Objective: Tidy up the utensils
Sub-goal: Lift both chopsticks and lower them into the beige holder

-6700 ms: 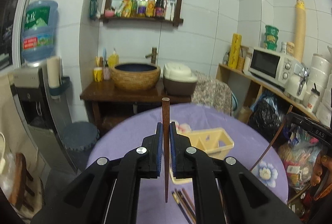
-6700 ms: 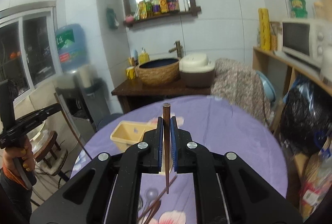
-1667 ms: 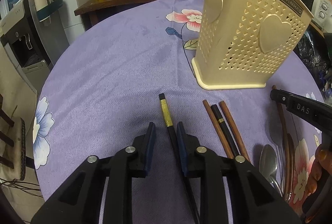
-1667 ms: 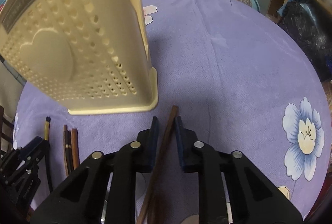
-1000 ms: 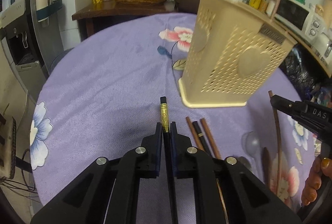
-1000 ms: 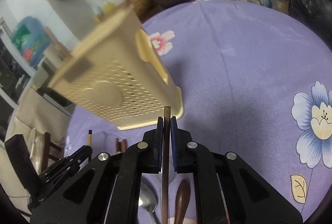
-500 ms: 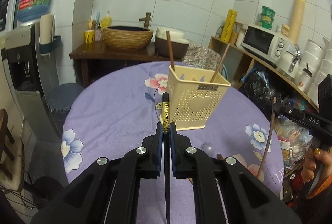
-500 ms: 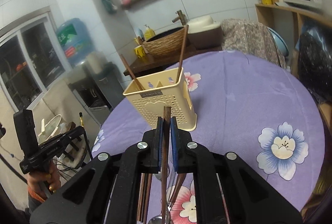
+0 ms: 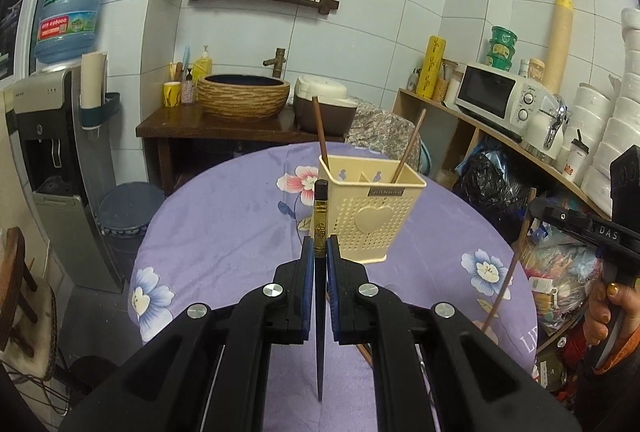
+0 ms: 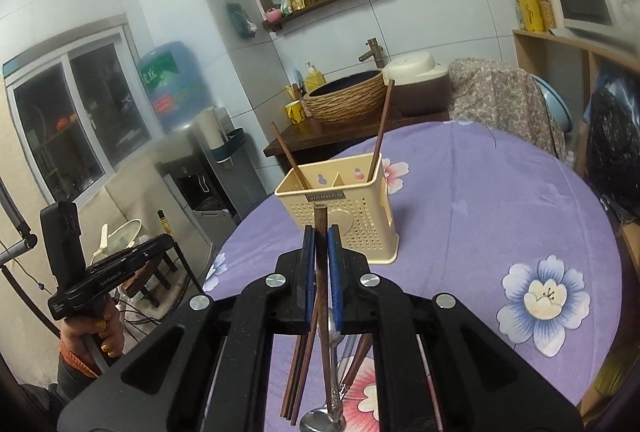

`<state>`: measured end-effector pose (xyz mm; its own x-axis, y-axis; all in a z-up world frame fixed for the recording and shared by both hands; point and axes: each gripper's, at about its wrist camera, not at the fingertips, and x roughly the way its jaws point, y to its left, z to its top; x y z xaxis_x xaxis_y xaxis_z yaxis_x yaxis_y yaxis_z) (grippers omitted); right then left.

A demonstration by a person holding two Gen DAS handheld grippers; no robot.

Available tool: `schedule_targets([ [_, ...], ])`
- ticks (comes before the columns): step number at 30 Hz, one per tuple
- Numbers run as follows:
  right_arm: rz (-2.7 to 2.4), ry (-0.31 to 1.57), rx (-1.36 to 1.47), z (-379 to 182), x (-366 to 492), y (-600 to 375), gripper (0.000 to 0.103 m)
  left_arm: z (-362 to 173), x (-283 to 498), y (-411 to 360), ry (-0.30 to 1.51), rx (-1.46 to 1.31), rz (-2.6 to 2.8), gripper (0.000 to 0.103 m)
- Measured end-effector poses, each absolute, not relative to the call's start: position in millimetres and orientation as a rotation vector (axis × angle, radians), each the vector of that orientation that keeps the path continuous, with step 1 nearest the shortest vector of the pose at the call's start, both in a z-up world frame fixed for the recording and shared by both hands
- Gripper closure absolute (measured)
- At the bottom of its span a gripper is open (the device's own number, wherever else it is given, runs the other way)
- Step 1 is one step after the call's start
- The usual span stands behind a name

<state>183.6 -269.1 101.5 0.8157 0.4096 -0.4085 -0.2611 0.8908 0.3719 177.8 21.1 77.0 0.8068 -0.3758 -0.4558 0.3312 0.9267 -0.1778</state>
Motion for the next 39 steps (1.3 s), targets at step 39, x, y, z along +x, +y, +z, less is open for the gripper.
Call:
schedule_targets([
  [39,0.199,0.5,0.234,148.4,366.9,-247.8,0.096,99.8,327.3,-38.1,0.534,-0.141,-0.306,0.096],
])
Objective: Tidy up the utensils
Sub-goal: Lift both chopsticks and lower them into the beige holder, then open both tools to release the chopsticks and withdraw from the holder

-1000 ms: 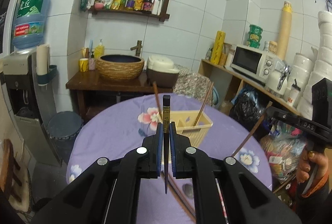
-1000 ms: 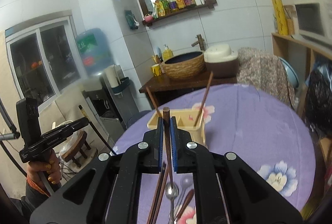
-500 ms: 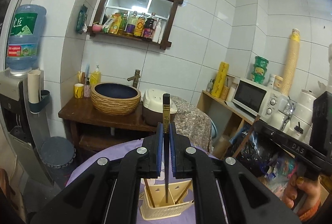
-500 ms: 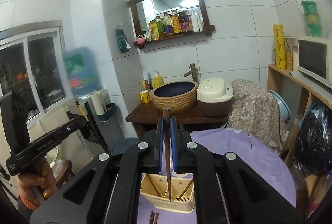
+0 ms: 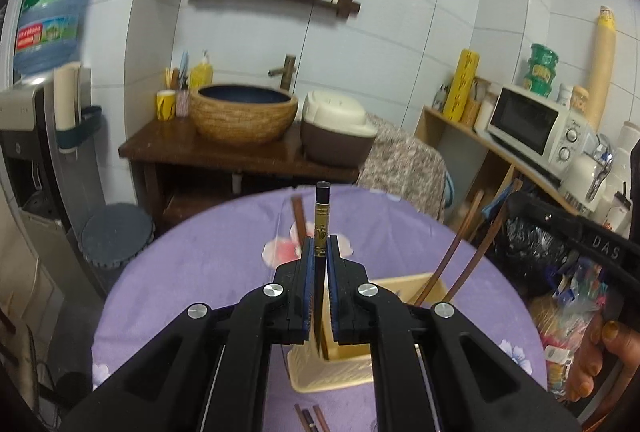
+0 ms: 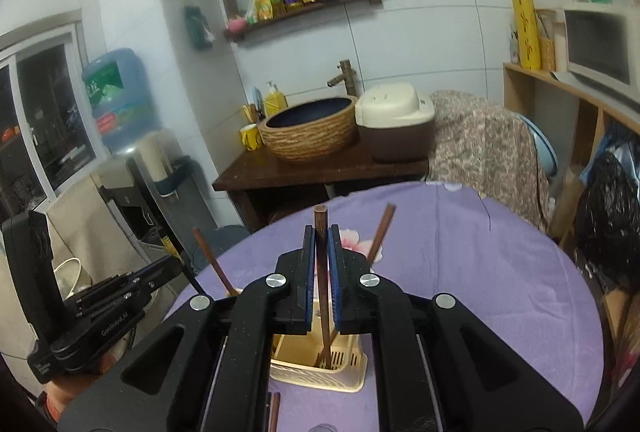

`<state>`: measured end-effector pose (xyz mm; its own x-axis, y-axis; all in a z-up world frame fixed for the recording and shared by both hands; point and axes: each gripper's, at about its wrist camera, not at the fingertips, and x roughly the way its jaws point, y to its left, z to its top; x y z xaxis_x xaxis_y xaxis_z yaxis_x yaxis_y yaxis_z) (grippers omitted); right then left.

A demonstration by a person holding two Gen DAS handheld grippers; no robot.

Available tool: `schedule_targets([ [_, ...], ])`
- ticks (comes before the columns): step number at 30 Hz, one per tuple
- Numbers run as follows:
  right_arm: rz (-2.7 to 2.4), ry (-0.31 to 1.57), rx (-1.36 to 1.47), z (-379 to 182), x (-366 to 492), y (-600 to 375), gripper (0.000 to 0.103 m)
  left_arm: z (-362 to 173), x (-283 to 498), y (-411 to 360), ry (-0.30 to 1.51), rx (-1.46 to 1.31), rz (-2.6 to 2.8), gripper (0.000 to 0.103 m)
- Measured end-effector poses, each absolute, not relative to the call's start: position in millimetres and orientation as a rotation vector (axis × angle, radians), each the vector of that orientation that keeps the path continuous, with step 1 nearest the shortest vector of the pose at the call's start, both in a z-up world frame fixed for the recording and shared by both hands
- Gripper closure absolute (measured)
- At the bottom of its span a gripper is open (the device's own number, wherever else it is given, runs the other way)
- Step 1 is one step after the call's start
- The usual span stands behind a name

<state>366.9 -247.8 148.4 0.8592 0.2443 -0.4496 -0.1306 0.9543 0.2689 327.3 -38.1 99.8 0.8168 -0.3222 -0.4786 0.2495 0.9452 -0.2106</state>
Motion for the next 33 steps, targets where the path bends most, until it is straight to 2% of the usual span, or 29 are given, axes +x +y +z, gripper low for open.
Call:
schedule_targets([
  [7,0.165,0.511,0.265,126.9,367.1,-258.1,0.095,85.9,327.9,-35.4,0.567,-0.155,-0.298,0.095],
  [9,0.156,0.508,0.27,124.5,363.7,-260.7,0.093,87.7,323.8,-33.5,0.562,-0.164,-0.298,0.092],
  [10,0.153,0.507,0.268,123.0,360.7,-261.0,0.088,89.1,319.4,-33.0,0.551,-0.158,-0.294,0.089],
  [12,0.146,0.498,0.258,119.9,350.7,-260.8,0.064,91.1,310.6,-32.2,0.523,-0.143,-0.285,0.06],
  [13,0.133,0.482,0.251,118.4,343.4,-260.5,0.043,91.1,305.4,-31.3,0.51,-0.138,-0.28,0.054],
  [14,0.119,0.467,0.238,117.0,335.6,-259.2,0.036,91.2,298.8,-30.4,0.494,-0.13,-0.272,0.047],
  [16,0.111,0.456,0.208,113.1,322.4,-255.8,0.033,87.5,281.9,-27.5,0.473,-0.102,-0.262,0.04],
  [18,0.123,0.461,0.191,105.9,307.9,-252.2,0.025,79.1,270.6,-25.7,0.487,-0.077,-0.256,0.025],
  [21,0.139,0.478,0.189,92.7,287.3,-248.2,0.02,60.3,253.9,-19.8,0.526,-0.062,-0.242,0.022],
  [22,0.139,0.487,0.183,87.0,280.0,-246.1,0.015,52.9,248.6,-17.8,0.543,-0.057,-0.235,0.021],
  [25,0.143,0.508,0.156,72.3,262.0,-238.2,0.013,31.5,235.0,-13.5,0.591,-0.035,-0.214,0.019],
  [28,0.129,0.52,0.112,53.3,241.9,-228.4,0.006,12.3,220.6,-11.5,0.623,-0.005,-0.194,0.017],
  [33,0.11,0.572,0.088,15.4,213.5,-222.2,0.006,-18.0,196.2,-3.5,0.667,-0.005,-0.15,0.016],
])
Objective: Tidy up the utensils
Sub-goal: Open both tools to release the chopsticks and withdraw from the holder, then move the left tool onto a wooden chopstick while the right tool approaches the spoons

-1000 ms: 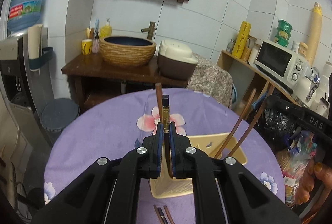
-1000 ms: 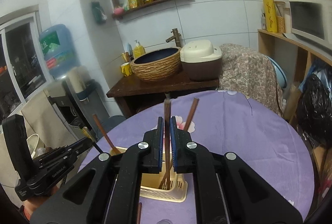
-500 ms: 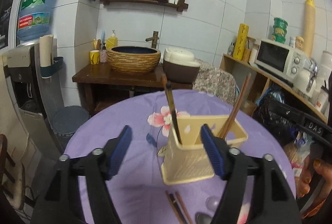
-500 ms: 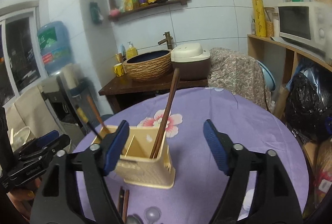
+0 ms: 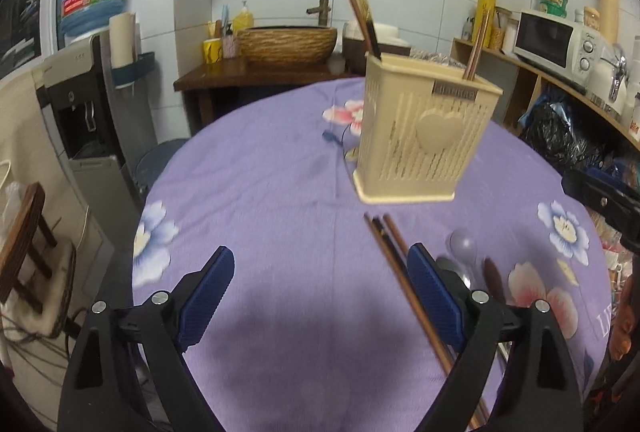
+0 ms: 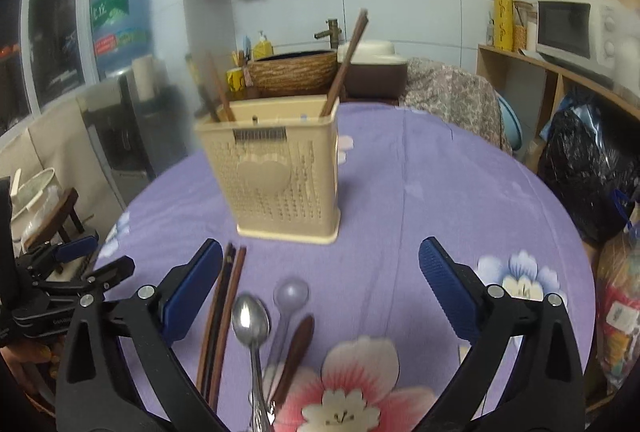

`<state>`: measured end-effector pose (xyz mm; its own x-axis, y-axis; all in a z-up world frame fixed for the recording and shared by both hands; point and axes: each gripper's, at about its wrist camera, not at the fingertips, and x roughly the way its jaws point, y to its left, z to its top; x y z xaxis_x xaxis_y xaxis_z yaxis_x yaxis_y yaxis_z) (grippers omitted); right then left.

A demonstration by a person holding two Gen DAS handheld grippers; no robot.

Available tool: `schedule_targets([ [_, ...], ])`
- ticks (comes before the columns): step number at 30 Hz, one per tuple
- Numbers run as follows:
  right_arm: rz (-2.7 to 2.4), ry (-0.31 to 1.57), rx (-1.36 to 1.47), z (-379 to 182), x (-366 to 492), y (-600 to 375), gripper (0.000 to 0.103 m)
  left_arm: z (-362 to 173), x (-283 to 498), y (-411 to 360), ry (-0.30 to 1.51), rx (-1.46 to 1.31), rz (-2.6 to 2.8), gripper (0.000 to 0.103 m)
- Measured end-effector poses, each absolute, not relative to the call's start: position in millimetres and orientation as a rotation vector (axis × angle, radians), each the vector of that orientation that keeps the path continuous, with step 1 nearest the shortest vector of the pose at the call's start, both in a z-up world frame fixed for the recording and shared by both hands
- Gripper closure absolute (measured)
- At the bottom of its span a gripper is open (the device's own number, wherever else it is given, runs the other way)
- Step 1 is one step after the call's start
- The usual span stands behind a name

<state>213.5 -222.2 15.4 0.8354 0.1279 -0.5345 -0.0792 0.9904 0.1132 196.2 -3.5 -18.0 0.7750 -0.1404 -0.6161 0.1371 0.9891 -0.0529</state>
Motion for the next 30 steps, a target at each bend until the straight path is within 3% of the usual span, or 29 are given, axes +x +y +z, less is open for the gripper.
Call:
schedule_targets([
  [12,-0.016,0.676,0.071,-40.2,165.7,-233.0,0.006,-57.6,162.8,-5.1,0.775,-0.048,-0.14,0.018],
  [21,-0.039,0.701,0.078,-48.0,159.1,-240.2,0.006,-68.1,168.1,-42.5,0.835,-0.026,-0.247,0.043],
  [30,-0.047,0.711,0.099,-48.9,156.2,-247.5,0.006,-79.9,172.3,-70.2,0.868,0.029,-0.248,0.05],
])
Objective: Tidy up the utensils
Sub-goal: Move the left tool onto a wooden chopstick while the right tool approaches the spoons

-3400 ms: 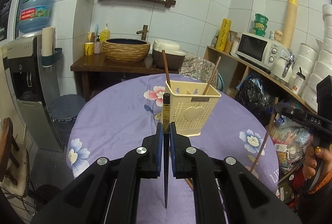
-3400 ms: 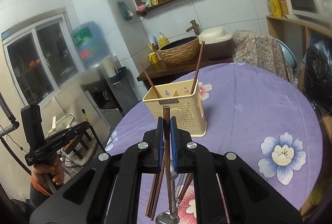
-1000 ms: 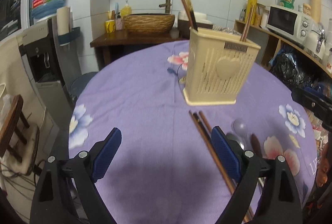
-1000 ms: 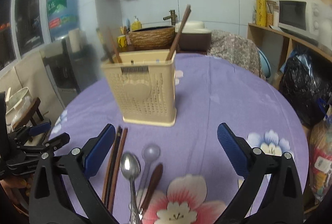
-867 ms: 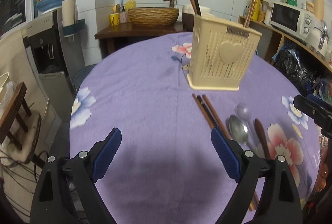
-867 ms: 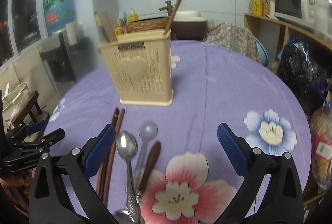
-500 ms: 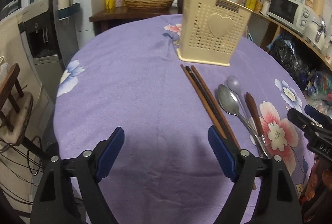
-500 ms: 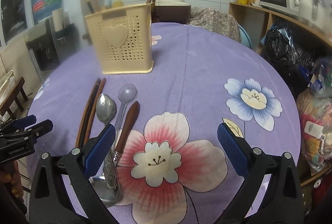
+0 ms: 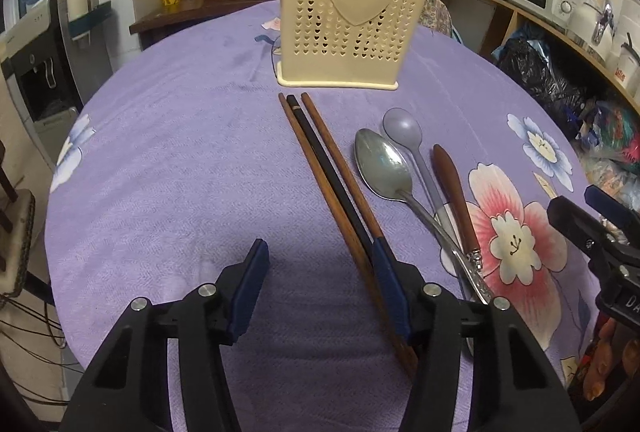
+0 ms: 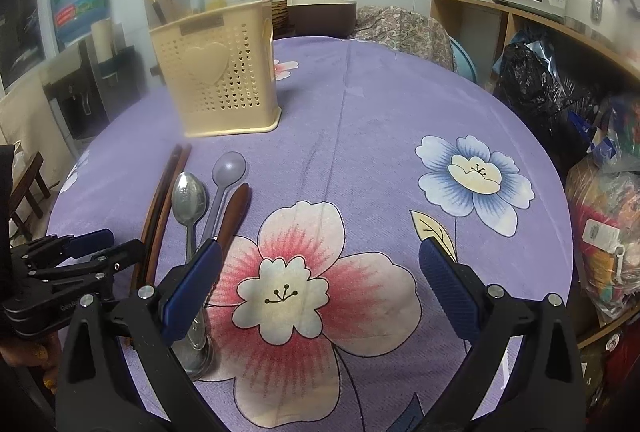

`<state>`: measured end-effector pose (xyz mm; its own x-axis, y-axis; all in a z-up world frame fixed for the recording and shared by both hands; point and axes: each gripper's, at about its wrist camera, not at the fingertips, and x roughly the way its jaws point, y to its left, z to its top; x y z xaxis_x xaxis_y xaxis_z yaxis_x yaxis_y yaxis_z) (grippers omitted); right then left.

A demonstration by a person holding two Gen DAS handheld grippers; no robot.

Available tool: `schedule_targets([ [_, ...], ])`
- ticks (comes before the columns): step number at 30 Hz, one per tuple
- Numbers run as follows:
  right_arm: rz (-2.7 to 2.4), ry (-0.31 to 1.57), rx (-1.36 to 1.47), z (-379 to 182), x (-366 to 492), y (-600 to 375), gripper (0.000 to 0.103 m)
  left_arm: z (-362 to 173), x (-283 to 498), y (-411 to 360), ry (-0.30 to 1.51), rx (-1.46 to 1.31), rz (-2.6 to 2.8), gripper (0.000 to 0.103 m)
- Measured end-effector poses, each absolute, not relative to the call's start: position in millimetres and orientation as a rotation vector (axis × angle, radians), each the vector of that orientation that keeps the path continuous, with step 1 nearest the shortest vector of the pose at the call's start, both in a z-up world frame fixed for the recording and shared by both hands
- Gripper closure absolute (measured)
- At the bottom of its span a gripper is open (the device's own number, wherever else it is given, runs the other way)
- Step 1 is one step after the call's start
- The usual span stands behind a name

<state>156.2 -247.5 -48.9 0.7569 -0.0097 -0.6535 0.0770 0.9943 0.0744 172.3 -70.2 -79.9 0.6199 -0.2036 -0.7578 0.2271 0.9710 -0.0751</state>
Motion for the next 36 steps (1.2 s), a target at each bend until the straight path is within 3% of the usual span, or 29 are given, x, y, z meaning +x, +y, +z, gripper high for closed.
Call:
schedule_targets([
  [16,-0.047,0.718,0.111,-47.1,159.3,-247.1,0.006,-76.9,179.4,-17.5,0.88,0.021,-0.132,0.049],
  [23,-0.027,0.716,0.084,-45.2,160.6,-235.2,0.006,-75.7,199.7,-37.0,0.89,0.121,-0.187,0.049],
  [29,-0.027,0.714,0.072,-42.6,160.3,-234.7,0.006,-78.2,236.5,-40.0,0.921,0.147,-0.208,0.056],
  [36,0.06,0.731,0.064,-41.4,174.1,-223.6,0.006,-75.9,257.6,-17.5,0.941,0.116,-0.199,0.073],
])
